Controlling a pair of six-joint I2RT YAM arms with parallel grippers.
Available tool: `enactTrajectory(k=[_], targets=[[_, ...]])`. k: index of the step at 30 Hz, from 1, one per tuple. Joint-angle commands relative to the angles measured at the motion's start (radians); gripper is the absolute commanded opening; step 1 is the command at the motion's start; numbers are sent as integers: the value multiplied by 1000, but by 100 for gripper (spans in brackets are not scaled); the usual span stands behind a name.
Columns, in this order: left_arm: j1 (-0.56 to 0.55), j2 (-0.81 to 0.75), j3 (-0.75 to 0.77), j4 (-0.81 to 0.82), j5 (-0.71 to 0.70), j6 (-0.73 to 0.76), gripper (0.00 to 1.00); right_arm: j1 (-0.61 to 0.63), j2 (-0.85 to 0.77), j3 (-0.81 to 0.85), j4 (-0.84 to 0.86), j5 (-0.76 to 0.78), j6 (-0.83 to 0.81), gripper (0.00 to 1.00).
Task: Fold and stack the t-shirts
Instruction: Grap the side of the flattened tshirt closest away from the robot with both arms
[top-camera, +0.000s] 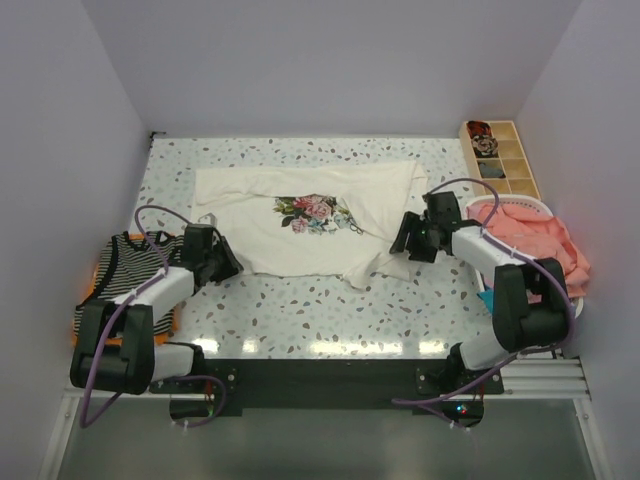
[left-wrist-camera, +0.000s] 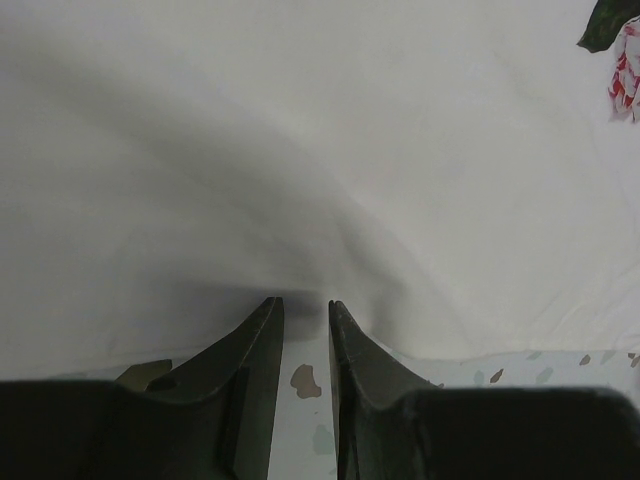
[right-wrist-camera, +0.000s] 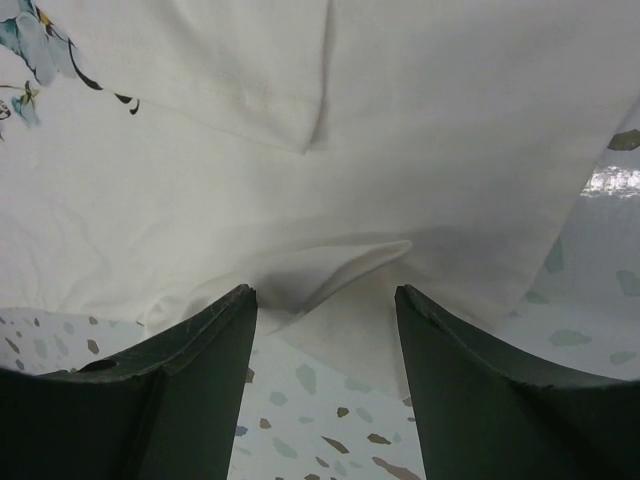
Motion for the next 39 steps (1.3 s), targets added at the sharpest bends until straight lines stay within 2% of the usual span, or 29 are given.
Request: enactTrajectory(k=[1,9,13,16,19,22,26,31,39], targets=[[-2,-12,6,-47,-28,32,30,-3,15,63,30,-54,25,61],[-2,-10,11,-47,-28,31,30,-3,14,48,57,-83,31,59],[-2,-1,11,-39,-24,31,30,-3,27,42,73,-94,30,43],[-2,7,11,-33,-19,29,30,-3,50,40,85,-108,25,36],[-2,13,9,-28,-18,29,30,-2,58,31,102,-115,17,22],[-2,13,8,-28,-19,29,30,-2,46,25,116,-138,4,1],[-2,5,18,-42,-22,32,30,-3,-40,8,93,-134,-9,0],[-2,-42,54,-114,-65,29,29,-3,-222,-27,-80,-85,-7,0],[-2,-85,127,-232,-123,29,30,6,-496,-179,-355,-80,46,0]])
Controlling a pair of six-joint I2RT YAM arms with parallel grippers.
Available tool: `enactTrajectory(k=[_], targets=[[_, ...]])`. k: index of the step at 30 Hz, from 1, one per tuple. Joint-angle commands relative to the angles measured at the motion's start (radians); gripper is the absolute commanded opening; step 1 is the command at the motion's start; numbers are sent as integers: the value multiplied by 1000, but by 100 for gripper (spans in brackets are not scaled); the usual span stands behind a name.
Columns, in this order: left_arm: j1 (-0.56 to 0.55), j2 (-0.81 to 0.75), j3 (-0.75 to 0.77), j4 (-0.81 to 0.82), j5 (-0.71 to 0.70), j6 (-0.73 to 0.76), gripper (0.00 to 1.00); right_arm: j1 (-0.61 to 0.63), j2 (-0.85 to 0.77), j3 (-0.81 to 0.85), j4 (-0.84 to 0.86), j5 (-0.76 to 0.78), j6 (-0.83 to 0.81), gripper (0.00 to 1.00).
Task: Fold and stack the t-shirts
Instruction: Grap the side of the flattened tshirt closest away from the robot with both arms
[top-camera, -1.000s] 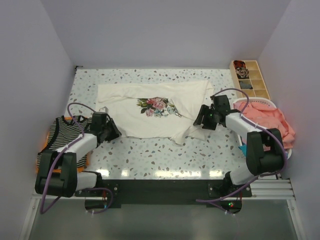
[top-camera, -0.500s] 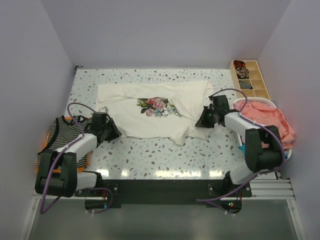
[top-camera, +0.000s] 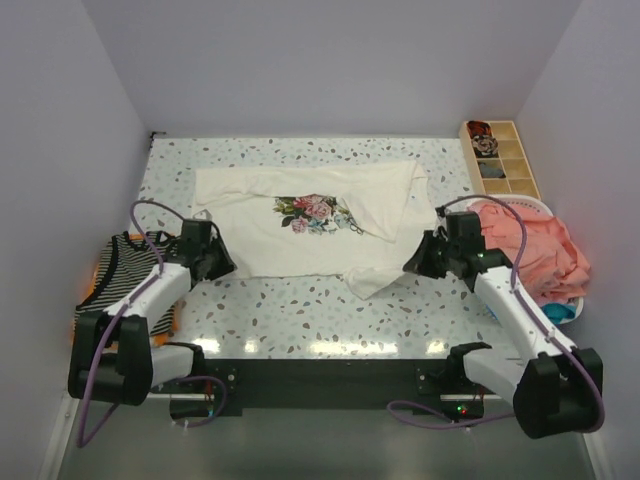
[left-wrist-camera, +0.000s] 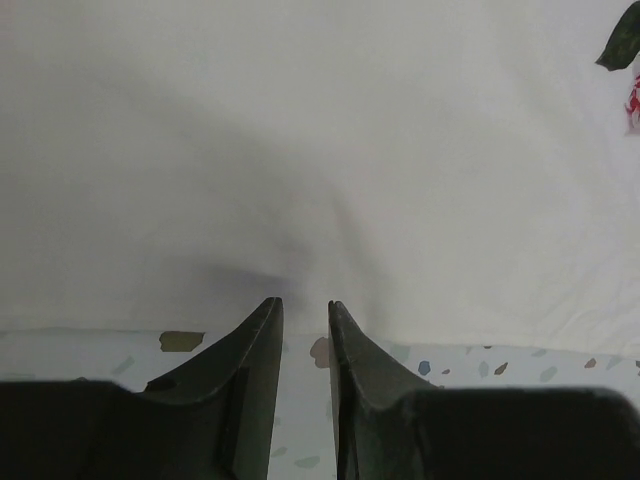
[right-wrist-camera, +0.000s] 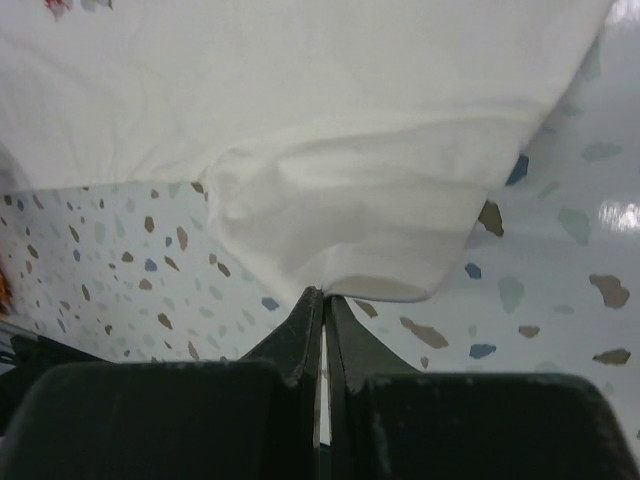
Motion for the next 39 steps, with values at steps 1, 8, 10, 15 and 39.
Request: enactTrajectory(k=[1,8,10,15,39], targets=[[-2,-33,61,-57,-55,29,30,13,-103,-69,-210,13,38,0],[-2,-32,41,-57,-44,30,30,29,-214,-149,-350,-4,74,0],[-2,-24,39,-53,-41,30,30,42,-226,-163,-356,0,96,0],[-2,-9,48,-50,-36,32,30,54,-220,-152,-358,56,93,55],[-1,-128,19,-255,-323,-173,56,128,-75,-83,-232,148,116,66]])
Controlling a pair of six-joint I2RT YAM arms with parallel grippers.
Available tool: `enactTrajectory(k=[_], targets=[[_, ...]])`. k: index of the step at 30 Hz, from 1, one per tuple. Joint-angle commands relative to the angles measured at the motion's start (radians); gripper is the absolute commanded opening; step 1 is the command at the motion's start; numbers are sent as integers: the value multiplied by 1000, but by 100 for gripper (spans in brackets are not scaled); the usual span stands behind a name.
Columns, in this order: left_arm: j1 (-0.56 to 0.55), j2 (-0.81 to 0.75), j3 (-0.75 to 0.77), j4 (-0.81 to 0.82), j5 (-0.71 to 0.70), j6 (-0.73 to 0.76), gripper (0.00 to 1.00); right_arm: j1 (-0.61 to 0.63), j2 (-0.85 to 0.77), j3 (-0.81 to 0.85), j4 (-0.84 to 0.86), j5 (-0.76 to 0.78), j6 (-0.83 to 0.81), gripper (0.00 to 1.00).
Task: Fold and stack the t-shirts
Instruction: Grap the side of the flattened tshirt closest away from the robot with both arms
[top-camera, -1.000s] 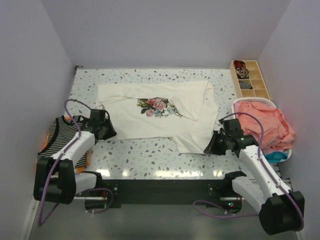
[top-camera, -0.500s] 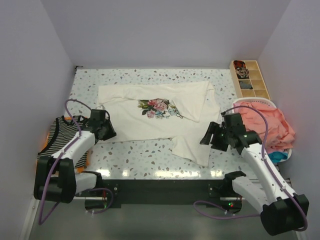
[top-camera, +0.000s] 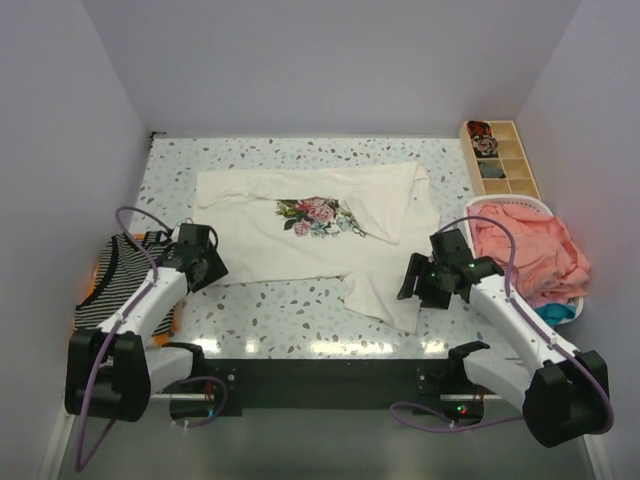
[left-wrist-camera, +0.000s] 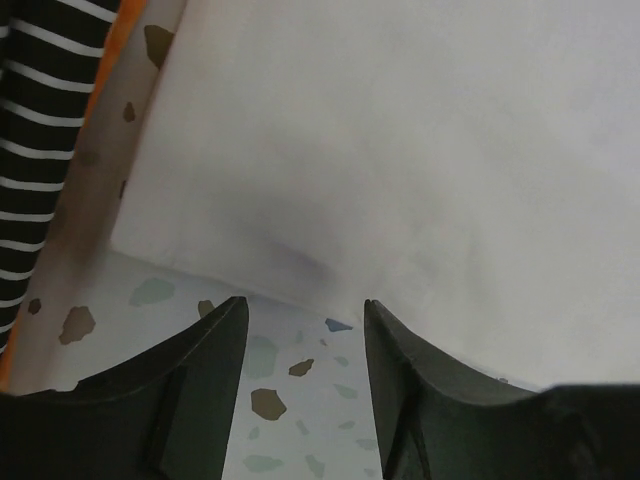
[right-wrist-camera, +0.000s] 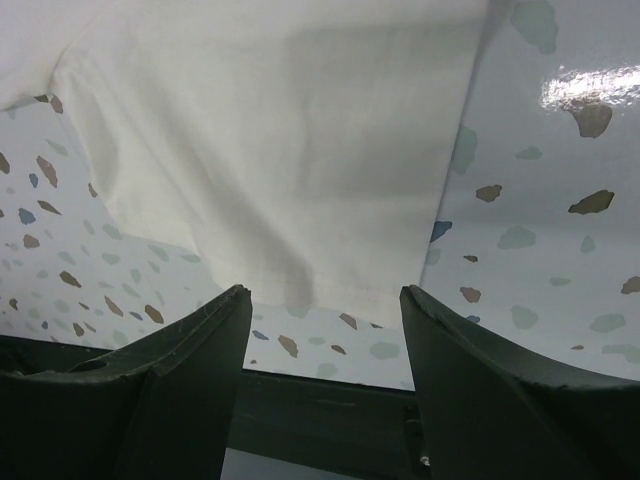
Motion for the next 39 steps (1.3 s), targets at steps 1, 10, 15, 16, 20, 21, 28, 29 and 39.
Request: enactTrajectory(k=[1,10,15,16,20,21,28,29,39], targets=[[-2,-59,0,-75,-103,-117,57,4,-7,-14,25,-8,11,66],[41,-19,-88,3,-36,-208,64,6,-23,-34,3,-38,13,66],[58,12,-128,74,-39,-225,64,6,-53,-56,-3,-38,33,66],[62,9,-131,86,-45,-223,64,6,-59,-62,-2,-36,36,67],[82,-17,-137,100,-72,-223,62,6,-81,-88,-8,-24,52,67],[85,-25,-140,102,-79,-222,61,4,-84,-96,-8,-24,52,67],[104,-36,-178,134,-73,-206,36,6,-99,-119,-34,4,89,65],[105,-31,-186,135,-71,-205,31,6,-99,-119,-35,7,97,64],[130,-28,-203,166,-60,-166,0,4,-43,-183,3,-16,129,60]])
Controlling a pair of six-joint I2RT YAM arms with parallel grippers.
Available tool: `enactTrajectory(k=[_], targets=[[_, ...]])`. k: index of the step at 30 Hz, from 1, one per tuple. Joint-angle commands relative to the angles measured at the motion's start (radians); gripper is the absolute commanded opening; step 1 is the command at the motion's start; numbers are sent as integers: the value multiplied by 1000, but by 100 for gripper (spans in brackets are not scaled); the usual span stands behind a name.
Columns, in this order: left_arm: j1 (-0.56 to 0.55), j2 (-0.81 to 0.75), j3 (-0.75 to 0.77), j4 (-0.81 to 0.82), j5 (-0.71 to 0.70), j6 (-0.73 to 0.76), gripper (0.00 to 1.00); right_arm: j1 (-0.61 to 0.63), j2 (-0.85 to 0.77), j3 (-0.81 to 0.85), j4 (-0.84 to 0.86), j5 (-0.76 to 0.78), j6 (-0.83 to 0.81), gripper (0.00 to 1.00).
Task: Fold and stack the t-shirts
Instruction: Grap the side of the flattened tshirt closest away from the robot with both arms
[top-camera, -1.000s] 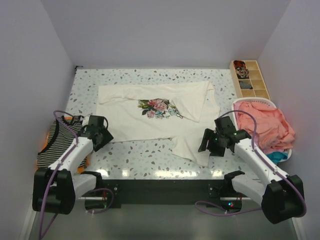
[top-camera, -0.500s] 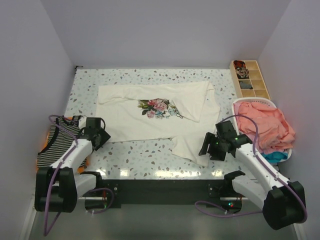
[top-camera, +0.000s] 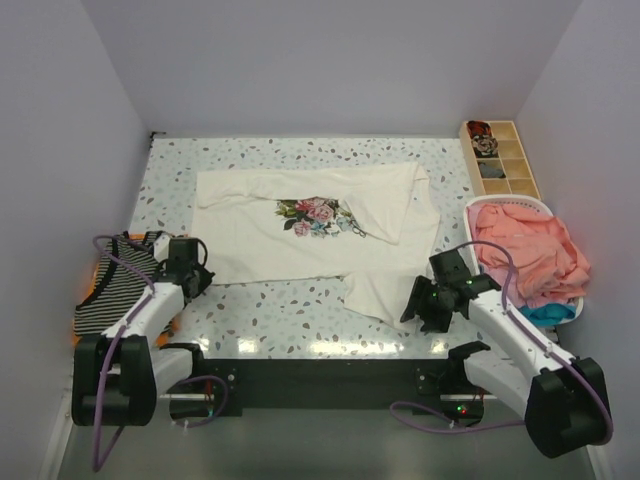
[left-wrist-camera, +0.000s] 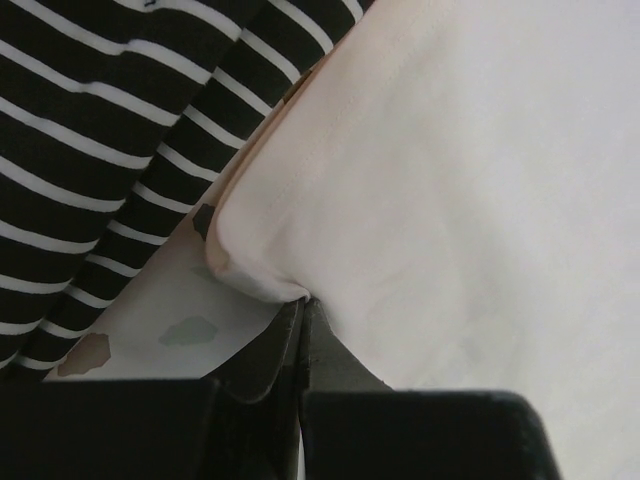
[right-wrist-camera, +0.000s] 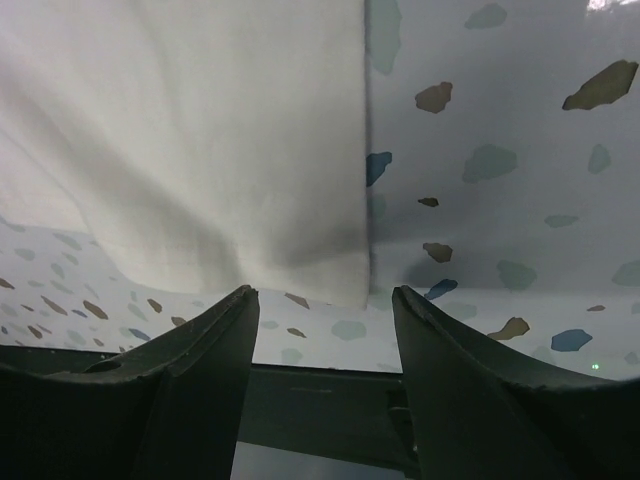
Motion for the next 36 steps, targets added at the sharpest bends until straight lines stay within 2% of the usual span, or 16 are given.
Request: enactTrajectory(k=[1,5,8,9,13,16,23,28,36], targets=[[20,15,-36,-28,3,23,0,6,38,-27,26,5,29,59],[21,-17,-31,-45,12,30,0,6,76,-47,77,-4,35,53],[20,-45,-27,-58,13,36,0,6,110,-59,126,-21,35,41],[20,-51,-25,-68,12,42,0,6,131,-65,142,-27,35,30],[20,-79,-10,-85,20,49,0,4,150,-61,189,-46,37,0],[21,-91,5,-104,24,53,0,4,100,-50,178,-60,34,0],[20,-123,74,-159,41,67,0,4,-76,64,57,20,9,0],[21,-116,146,-191,30,93,0,4,-59,166,34,84,-20,0],[20,-65,197,-184,1,122,0,6,31,251,144,163,-47,0]])
